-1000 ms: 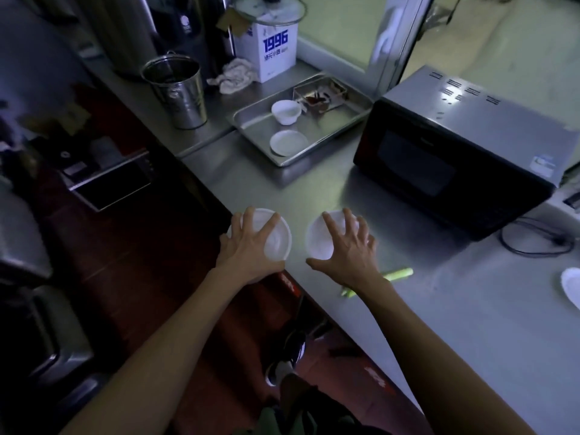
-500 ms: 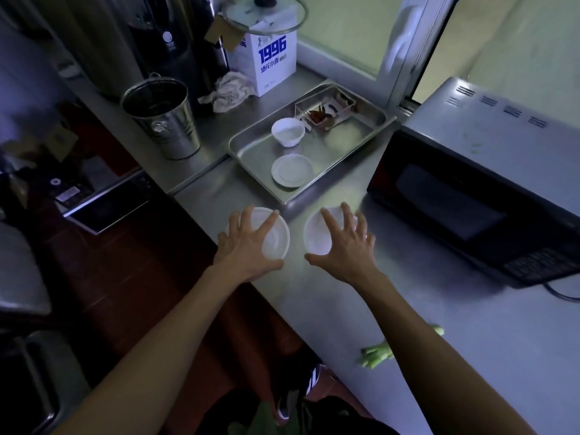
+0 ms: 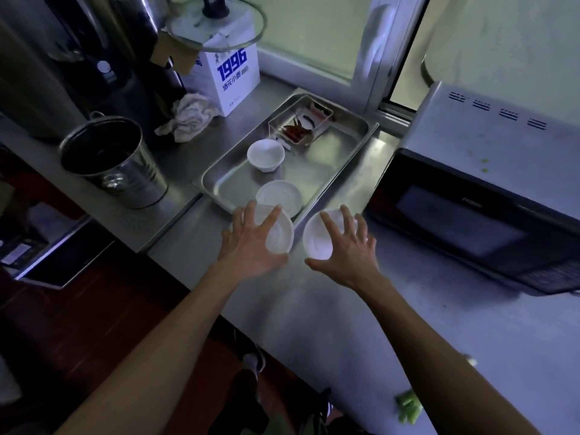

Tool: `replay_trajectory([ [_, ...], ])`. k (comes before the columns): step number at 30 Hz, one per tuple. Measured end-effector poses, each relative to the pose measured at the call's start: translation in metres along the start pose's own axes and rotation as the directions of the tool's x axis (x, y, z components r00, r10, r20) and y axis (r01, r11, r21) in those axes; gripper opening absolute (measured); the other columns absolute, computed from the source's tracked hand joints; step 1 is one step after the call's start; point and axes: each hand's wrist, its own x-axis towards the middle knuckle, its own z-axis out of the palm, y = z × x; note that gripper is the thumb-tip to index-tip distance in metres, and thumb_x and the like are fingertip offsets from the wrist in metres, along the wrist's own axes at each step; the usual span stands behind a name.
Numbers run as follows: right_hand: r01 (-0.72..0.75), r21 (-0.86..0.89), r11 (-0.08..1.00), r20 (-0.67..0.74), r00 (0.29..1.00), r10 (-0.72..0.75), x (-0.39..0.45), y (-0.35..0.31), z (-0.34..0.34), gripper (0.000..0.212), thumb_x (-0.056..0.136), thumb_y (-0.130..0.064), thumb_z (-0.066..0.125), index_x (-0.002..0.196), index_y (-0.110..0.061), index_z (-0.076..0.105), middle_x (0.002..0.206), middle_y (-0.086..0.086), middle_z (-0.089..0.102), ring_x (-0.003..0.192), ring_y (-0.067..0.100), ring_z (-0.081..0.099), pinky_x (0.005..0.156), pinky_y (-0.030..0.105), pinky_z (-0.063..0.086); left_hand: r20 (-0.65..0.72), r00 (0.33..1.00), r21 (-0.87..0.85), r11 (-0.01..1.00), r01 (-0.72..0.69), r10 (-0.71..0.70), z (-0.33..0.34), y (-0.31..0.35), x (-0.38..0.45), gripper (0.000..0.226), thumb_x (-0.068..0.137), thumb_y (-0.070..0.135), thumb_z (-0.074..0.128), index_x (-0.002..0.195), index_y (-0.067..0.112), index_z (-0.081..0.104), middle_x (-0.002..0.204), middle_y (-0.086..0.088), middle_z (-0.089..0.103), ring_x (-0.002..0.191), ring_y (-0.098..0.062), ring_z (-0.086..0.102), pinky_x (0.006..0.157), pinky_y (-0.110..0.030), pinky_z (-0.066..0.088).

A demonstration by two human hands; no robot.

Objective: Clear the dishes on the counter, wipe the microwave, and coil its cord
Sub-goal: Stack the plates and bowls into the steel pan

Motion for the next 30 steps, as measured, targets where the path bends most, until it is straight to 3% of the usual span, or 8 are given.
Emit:
replay_trajectory([
  [8,-0.174,0.013,0.985,0.001,0.985,0.174,0.065,-0.029,0.004,0.109,0.066,-0.074,0.069,0.154,-0.040,0.015,0.164,0.001,-0.002,0.147,0.040,0.007,0.109,0.064,0.030,0.045,0.987,0.023,0.988,-0.156,0.155,-0.011,-0.041,0.108,0.108,0.059,0.076,0.063,0.149,0.046,0.012,0.154,-0.005,0.005,0.138,-0.036,0.013,0.097,-0.062,0.040],
  [18,-0.401,0.049,0.915,0.001,0.916,0.402,0.100,-0.049,0.019,0.111,0.068,-0.075,0.069,0.156,-0.037,0.014,0.166,0.004,-0.001,0.148,0.040,0.007,0.110,0.062,0.028,0.262,0.900,-0.014,0.933,-0.358,0.349,0.019,-0.050,0.185,0.112,0.060,0.074,0.070,0.148,0.051,0.004,0.158,-0.001,-0.002,0.144,-0.040,0.007,0.099,-0.070,0.034],
  [30,-0.412,0.125,0.902,0.016,0.910,0.414,0.108,-0.040,0.030,0.111,0.066,-0.076,0.068,0.156,-0.037,0.014,0.165,0.005,0.000,0.147,0.041,0.006,0.109,0.064,0.029,0.339,0.888,0.083,0.930,-0.358,0.311,0.047,-0.046,0.196,0.111,0.064,0.072,0.069,0.149,0.049,0.002,0.159,-0.006,-0.002,0.147,-0.041,0.001,0.105,-0.068,0.028],
])
